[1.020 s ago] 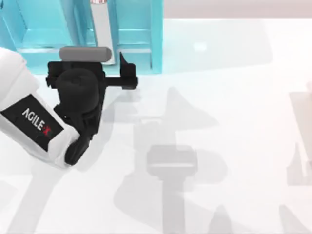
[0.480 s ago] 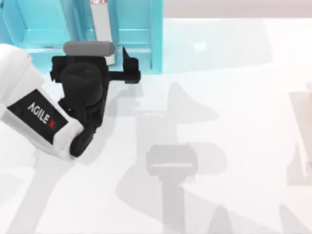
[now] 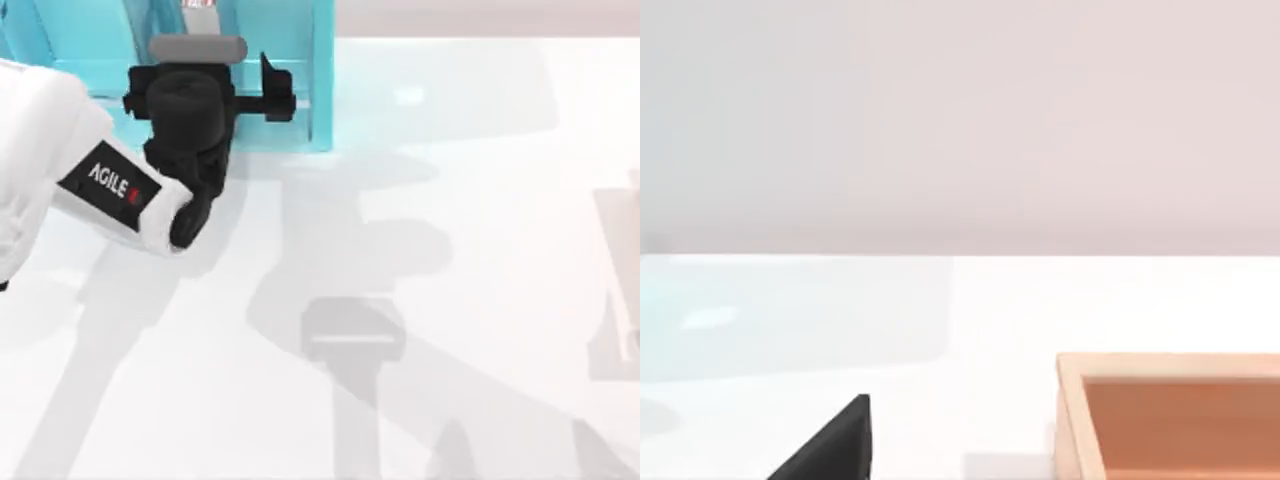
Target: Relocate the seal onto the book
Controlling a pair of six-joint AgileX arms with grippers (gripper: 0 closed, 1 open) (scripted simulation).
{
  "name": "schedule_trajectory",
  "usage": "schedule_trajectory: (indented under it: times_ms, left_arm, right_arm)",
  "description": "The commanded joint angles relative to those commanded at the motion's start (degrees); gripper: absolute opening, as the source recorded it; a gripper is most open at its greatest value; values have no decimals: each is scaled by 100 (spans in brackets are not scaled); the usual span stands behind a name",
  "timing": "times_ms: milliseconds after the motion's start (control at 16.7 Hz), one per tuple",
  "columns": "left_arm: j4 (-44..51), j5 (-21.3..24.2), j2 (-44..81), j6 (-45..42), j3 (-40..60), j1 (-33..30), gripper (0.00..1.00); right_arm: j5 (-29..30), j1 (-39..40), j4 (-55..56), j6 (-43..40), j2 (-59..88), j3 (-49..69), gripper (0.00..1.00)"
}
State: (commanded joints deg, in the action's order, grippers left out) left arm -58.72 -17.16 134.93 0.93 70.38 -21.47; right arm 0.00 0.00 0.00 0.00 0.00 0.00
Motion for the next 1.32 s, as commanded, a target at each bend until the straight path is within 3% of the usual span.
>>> schedule_trajectory:
  times_ms: [360,1140,1320]
  left_arm:
    - [109,46,103,-2,201,45,100]
    - [109,46,103,-2,201,45,2]
    - [109,46,103,-2,201,45,0]
  right_arm:
    - [0,0,0,0,0,0,100]
    - [0,0,0,0,0,0,100]
    - [0,0,0,0,0,0,100]
